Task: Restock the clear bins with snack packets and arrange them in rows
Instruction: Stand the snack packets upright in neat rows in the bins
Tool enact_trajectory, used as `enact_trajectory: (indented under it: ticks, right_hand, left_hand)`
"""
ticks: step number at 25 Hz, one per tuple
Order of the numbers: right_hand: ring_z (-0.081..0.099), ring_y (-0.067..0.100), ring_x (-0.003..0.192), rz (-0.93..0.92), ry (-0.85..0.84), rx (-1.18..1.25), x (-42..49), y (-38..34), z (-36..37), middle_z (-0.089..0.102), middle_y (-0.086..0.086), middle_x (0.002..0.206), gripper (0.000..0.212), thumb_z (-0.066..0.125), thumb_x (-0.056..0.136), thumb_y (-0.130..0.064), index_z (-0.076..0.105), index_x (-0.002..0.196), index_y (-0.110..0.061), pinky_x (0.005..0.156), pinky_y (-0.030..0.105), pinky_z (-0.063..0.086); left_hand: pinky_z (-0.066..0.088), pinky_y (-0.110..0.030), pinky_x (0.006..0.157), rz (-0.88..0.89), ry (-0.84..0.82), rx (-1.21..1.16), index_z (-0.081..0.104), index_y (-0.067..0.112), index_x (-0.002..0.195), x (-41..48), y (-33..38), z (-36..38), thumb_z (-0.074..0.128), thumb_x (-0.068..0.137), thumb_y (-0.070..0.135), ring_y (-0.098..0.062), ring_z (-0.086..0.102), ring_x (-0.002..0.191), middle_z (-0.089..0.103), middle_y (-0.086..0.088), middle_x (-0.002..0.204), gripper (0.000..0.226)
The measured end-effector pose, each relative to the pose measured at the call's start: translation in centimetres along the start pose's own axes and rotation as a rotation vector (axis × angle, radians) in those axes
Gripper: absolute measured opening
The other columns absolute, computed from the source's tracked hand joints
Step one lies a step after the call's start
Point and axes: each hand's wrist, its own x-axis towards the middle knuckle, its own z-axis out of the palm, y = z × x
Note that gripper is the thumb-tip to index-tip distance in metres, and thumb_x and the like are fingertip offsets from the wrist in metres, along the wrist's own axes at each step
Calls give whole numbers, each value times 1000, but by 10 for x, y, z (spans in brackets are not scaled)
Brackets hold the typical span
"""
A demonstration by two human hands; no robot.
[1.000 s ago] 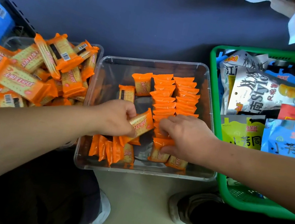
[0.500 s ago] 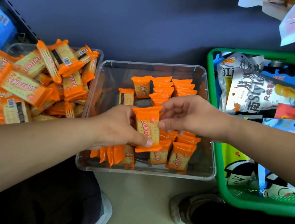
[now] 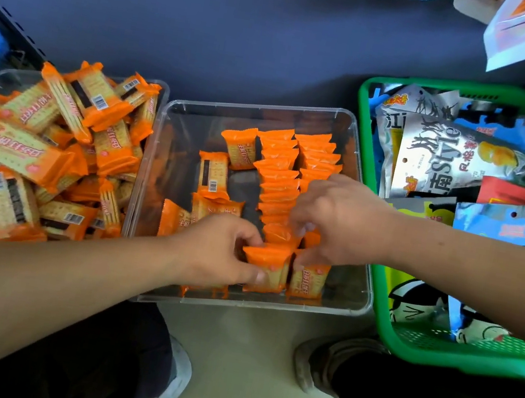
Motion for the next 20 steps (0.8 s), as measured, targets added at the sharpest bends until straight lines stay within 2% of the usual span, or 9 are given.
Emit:
enact_trajectory:
  ticks: [2, 4, 7, 10, 14, 16, 20]
  right_hand:
    - [50, 11, 104, 7, -72, -187, -4, 6, -4, 61, -17, 100, 49, 71, 74, -76, 64, 102, -36, 96, 36, 37]
    - [54, 13, 105, 40, -157, -220, -6, 6, -1, 62, -16, 100, 45, 69, 77, -74, 63, 101, -36, 99, 37, 37]
    - [60, 16, 100, 59, -197, -209, -6, 2, 8, 65, -14, 98, 35, 68, 85, -65, 64, 102, -35, 103, 40, 41]
    - [60, 16, 96, 72, -224, -195, -5, -1, 8, 65, -13, 98, 30, 66, 90, -61, 67, 104, -35, 102, 39, 45]
    - [55, 13, 84, 94, -171, -111, -6, 0, 6, 62, -16, 86, 20, 66, 90, -56, 62, 89, -37, 101, 38, 46]
    - [57, 13, 84, 119, -184, -70, -6, 0, 1, 61, -16, 84, 20, 68, 88, -55, 59, 86, -37, 99, 38, 48]
    - [62, 16, 96, 54, -237, -203, -3, -4, 4, 65, -12, 96, 24, 71, 89, -54, 63, 98, -34, 102, 39, 46]
  left_hand:
    - [62, -42, 80, -16, -17, 33, 78, 25, 85, 0, 0, 5, 87, 81, 39, -9, 72, 75, 77, 6, 83, 17]
    - [63, -36, 80, -30, -10, 11, 79, 23, 87, 0, 3, 3, 86, 84, 38, -6, 71, 77, 77, 5, 84, 16]
    - [62, -39, 76, -83, 29, -1, 71, 20, 91, 0, 2, -1, 91, 79, 32, -12, 72, 78, 77, -1, 84, 26]
    - [64, -39, 77, -148, 36, 13, 59, 22, 96, -1, -1, 12, 94, 75, 29, -17, 75, 82, 77, -1, 87, 41]
    - [62, -44, 77, -106, 204, 30, 56, 25, 95, 7, -1, 18, 96, 72, 26, -17, 73, 78, 73, 2, 82, 46]
    - [61, -39, 74, -92, 211, 70, 60, 26, 96, 9, 2, 13, 96, 71, 28, -13, 70, 74, 71, 5, 79, 44]
    - [59, -33, 71, -77, 180, 136, 69, 27, 85, 8, 7, 14, 94, 75, 31, -6, 69, 70, 73, 8, 75, 27]
